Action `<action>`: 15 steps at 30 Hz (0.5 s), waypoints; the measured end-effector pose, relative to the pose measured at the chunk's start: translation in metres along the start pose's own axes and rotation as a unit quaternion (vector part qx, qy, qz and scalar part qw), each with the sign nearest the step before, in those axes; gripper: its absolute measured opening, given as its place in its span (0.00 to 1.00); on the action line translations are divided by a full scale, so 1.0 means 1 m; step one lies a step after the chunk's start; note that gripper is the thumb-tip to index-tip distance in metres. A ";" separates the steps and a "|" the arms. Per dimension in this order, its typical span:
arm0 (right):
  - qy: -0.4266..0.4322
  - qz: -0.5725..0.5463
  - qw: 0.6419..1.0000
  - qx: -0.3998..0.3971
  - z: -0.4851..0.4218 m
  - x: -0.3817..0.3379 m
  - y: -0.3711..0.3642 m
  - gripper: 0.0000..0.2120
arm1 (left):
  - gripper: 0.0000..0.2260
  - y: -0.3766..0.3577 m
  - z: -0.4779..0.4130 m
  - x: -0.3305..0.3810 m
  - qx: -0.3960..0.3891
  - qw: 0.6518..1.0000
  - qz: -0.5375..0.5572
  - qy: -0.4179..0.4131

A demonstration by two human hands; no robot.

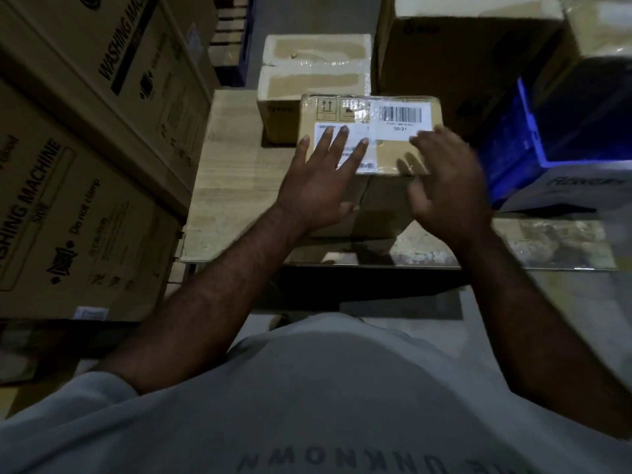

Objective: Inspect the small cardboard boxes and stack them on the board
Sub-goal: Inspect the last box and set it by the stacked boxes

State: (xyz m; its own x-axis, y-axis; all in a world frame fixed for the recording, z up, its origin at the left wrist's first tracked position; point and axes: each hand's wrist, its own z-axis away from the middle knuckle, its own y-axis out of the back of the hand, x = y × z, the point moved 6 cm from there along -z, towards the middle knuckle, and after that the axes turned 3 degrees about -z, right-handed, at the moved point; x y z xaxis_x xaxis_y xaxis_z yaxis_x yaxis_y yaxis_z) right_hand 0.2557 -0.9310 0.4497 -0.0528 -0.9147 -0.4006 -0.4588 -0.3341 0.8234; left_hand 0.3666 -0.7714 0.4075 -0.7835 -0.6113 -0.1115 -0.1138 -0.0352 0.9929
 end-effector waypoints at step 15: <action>0.037 0.184 0.960 -0.209 -0.009 0.010 -0.048 0.47 | 0.49 -0.001 0.002 0.002 0.004 0.999 0.012 0.035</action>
State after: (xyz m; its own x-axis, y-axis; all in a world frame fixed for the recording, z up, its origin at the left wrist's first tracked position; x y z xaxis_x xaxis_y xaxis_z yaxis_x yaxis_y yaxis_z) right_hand 0.2853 -0.9259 0.4096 -0.0735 -0.9967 -0.0350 -0.0241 -0.0333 0.9992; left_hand 0.3637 -0.7712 0.4064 -0.7421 -0.6650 -0.0836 -0.1004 -0.0130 0.9949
